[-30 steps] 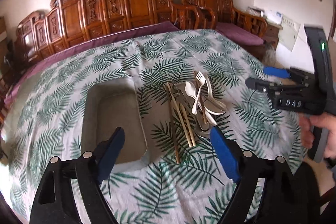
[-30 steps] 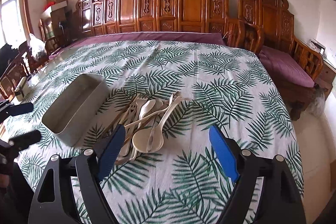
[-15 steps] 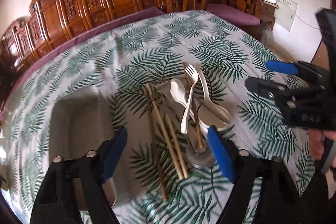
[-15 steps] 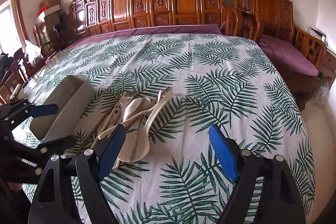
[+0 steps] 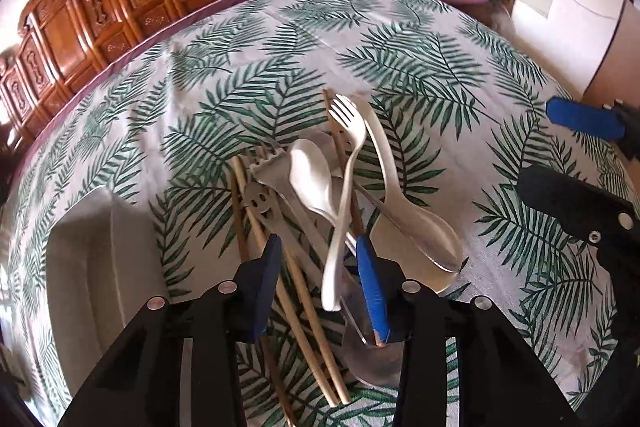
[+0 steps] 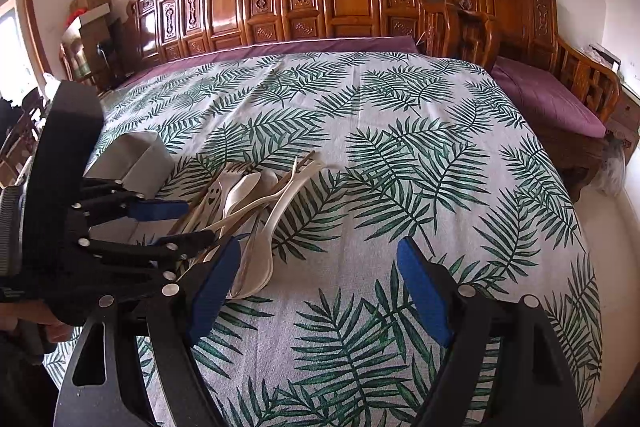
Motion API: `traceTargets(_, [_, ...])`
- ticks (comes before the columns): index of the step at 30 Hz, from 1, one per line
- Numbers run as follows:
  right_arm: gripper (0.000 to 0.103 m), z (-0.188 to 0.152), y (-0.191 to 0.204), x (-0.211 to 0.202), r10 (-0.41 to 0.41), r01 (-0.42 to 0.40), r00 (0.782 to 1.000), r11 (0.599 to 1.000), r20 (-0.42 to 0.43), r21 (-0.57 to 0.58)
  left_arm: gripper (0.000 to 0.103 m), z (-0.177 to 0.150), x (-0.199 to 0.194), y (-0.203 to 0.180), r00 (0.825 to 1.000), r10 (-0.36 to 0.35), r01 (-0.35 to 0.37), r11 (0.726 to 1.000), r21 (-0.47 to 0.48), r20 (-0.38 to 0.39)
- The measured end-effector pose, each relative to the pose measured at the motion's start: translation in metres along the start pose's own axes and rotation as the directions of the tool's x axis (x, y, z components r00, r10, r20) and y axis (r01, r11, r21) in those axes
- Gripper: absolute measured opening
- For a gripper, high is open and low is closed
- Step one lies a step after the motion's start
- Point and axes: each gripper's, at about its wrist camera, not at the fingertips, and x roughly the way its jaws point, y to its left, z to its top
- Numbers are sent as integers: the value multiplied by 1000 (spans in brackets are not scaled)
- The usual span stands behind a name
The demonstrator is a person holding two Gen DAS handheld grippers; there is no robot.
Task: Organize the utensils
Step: 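Close the left tool on a metal fork in the pile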
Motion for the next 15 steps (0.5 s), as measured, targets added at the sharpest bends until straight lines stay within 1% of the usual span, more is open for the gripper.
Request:
traceTargets(4, [82, 0, -1, -1, -5, 5, 1000, 1000, 1, -1, 33, 5, 5, -4, 1000, -7, 8, 1000, 21, -15])
traceTargets(9, [83, 2, -6, -2, -9, 9, 1000, 1000, 6, 9, 22, 9, 10, -7, 999, -26, 27, 999, 33, -30])
traceTargets(11, [82, 1, -7, -2, -10, 10, 1000, 1000, 7, 11, 15, 11, 11, -8, 999, -34, 35, 999, 31, -34])
traceTargets(12, [82, 1, -7, -2, -11, 11, 1000, 1000, 5, 10, 14, 12, 11, -8, 999, -36, 37, 999, 30, -36])
traceTargets(13, [82, 1, -7, -2, -12, 12, 1000, 1000, 4, 9, 9, 13, 12, -8, 998, -40, 42, 999, 29, -38])
traceTargets(15, [83, 0, -7, -1, -13, 13, 1000, 1000, 1, 8, 7, 14, 12, -7, 998, -45, 46, 999, 26, -37])
